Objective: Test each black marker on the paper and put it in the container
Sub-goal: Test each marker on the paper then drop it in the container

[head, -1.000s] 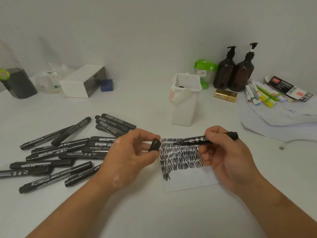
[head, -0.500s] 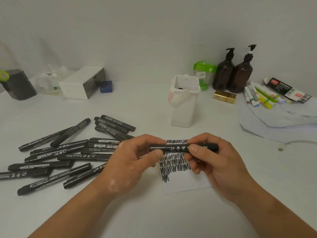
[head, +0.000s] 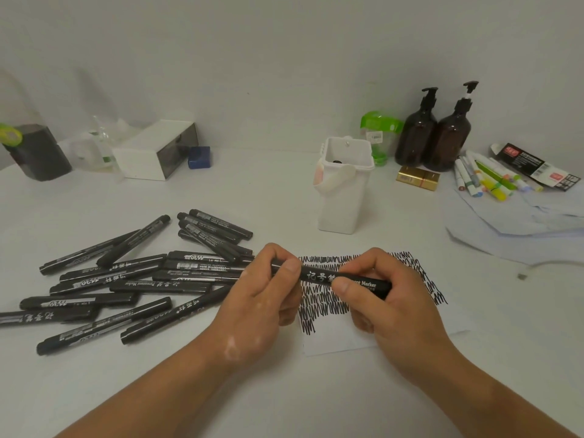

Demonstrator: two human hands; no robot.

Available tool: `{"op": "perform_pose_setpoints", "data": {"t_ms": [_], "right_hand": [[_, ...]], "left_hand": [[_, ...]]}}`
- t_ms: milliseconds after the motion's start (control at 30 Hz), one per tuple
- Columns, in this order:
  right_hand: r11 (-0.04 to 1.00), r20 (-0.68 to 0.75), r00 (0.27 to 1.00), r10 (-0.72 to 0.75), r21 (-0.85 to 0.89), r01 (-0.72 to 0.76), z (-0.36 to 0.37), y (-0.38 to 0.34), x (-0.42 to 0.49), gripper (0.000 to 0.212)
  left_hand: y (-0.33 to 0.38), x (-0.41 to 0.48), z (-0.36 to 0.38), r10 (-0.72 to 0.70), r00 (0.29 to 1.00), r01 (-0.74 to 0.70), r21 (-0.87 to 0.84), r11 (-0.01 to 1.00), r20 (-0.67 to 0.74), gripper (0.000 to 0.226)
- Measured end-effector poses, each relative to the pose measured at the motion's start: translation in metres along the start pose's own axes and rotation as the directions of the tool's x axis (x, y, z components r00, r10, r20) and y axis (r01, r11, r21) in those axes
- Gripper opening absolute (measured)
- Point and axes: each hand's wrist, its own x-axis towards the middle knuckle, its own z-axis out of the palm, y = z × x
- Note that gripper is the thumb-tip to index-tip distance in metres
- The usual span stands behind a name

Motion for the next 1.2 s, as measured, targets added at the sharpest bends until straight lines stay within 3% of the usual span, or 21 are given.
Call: {"op": "perform_pose_setpoints", "data": {"t_ms": [500, 733, 833, 933, 1033, 1100, 1200], "right_hand": [[0.950, 0.080, 0.985, 0.153, 0.264, -0.169, 0.003, 0.002, 0.000, 0.015], [0.934, 0.073, 0.983, 0.167, 0.308, -0.181, 0.009, -0.002, 0.006, 0.006], [0.919, 0.072, 0.982, 0.177, 0.345, -0.191, 0.002, -0.005, 0.009, 0.008], [0.942, 0.085, 0.986, 0.142, 0.294, -0.161, -0.001, -0.006, 0.007, 0.006], [0.957, 0.112, 0.985, 0.128, 0.247, -0.152, 0.000, -0.007, 0.006, 0.014], [0.966, 0.143, 0.983, 0.117, 0.213, -0.146, 0.001, -0.006, 0.004, 0.014], [0.992, 0.175, 0.982, 0.066, 0.099, -0.084, 0.006, -0.004, 0.001, 0.009]], "left_hand": [[0.004, -0.001, -0.002, 0.111, 0.993, -0.115, 0.105, 0.988, 0.036, 0.023], [0.000, 0.004, -0.011, 0.128, 0.989, -0.134, 0.094, 0.987, 0.070, 0.029], [-0.004, 0.006, -0.010, 0.099, 0.995, -0.099, 0.004, 0.995, 0.016, 0.038], [-0.006, 0.008, -0.010, 0.059, 0.998, -0.062, -0.120, 0.991, -0.025, 0.051], [-0.007, 0.009, -0.013, 0.080, 0.997, -0.082, -0.201, 0.976, -0.019, 0.037], [-0.006, 0.009, -0.013, 0.093, 0.996, -0.091, -0.187, 0.978, 0.001, 0.025], [-0.006, 0.009, -0.010, 0.094, 0.996, -0.093, -0.091, 0.992, 0.008, 0.027]]}}
